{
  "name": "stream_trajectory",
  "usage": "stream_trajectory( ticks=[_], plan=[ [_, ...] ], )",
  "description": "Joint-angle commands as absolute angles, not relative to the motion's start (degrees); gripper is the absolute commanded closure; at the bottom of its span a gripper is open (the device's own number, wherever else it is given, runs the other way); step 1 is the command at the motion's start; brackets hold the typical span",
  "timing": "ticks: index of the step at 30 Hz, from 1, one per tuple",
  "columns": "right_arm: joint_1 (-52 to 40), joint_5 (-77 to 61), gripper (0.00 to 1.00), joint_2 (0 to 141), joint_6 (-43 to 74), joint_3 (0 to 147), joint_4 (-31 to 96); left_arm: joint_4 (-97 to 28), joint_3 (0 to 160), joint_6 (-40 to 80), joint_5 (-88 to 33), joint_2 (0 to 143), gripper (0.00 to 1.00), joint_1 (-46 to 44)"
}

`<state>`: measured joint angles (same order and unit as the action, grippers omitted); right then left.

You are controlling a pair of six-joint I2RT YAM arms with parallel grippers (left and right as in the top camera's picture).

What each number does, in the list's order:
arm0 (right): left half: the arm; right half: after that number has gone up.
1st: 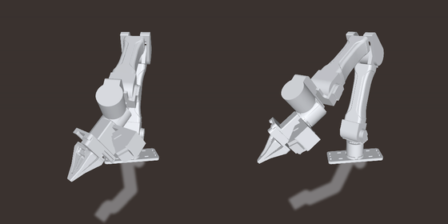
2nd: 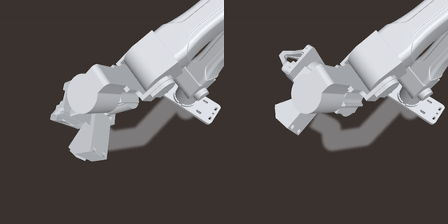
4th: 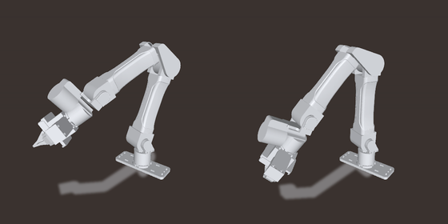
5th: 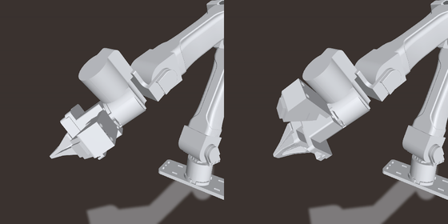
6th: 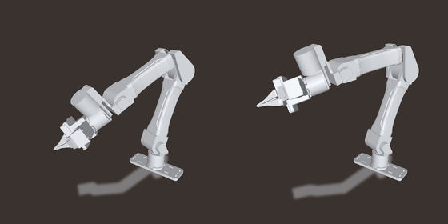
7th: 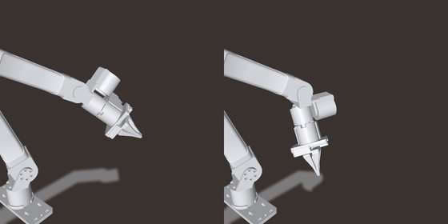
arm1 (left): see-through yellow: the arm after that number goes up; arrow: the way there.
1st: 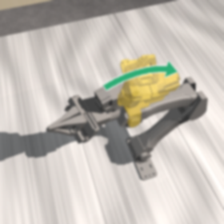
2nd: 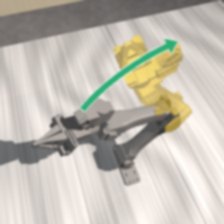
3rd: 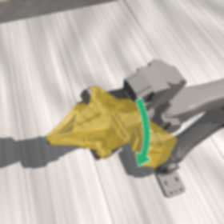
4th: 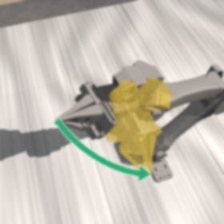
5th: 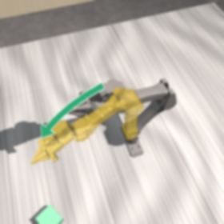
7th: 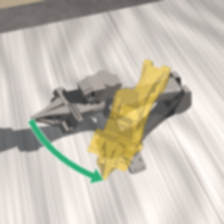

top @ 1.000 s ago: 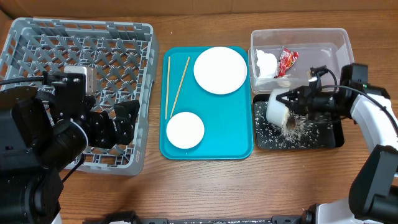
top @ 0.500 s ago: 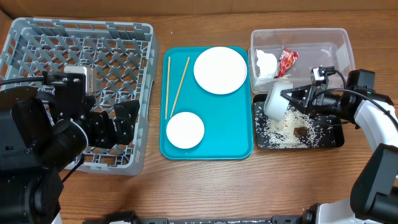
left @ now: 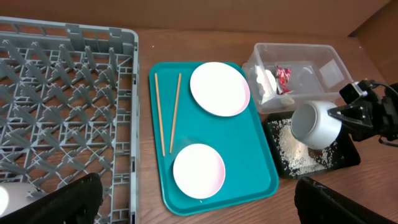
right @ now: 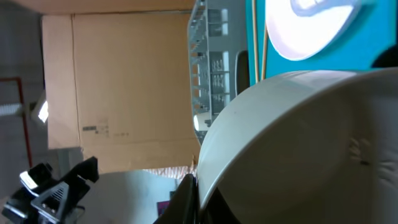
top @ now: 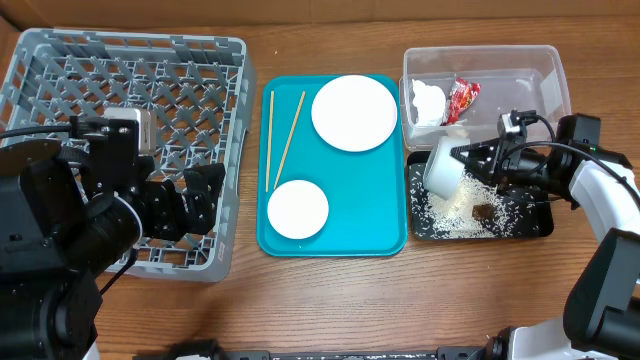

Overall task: Sort waste into correct bins and load items into the dishwasher
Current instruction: 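Tilt the grey bowl over the black tray to pour out the rice, then set the empty grey bowl back on the teal tray with the right gripper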

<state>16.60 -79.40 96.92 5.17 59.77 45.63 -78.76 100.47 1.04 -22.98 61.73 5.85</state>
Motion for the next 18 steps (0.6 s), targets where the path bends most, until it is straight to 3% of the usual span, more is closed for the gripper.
stream_trajectory(
  ticks=[1,3,5,6,8,11,18],
  plan=[
    [16.0,-85.3,0.96,97.1,7.5,59.9,48.3,-78.4,100.6,-0.2,-24.0,61.4,0.00,5.6],
    [15.1,-88.3,0.96,96.6,0.6,60.1,48.5,-78.5,100.6,-0.3,-24.0,61.4,0.00,5.6],
    [15.0,-75.5,0.96,96.4,6.5,60.4,46.7,-78.6,100.6,-0.3,-24.0,61.4,0.00,5.6],
    [15.0,-76.2,0.96,96.4,10.1,60.4,47.4,-78.5,100.6,-0.3,-23.9,61.4,0.00,5.6],
    [14.5,-84.0,0.96,96.1,3.1,60.4,47.6,-78.4,100.6,-0.3,-23.9,61.4,0.00,5.6],
    [14.3,-76.1,0.96,96.1,8.4,60.5,46.1,-78.5,100.6,-0.3,-23.9,61.4,0.00,5.6],
    [13.8,-83.7,0.96,95.6,3.4,60.5,47.5,-78.6,100.6,-0.3,-23.8,61.4,0.00,5.6]
  ],
)
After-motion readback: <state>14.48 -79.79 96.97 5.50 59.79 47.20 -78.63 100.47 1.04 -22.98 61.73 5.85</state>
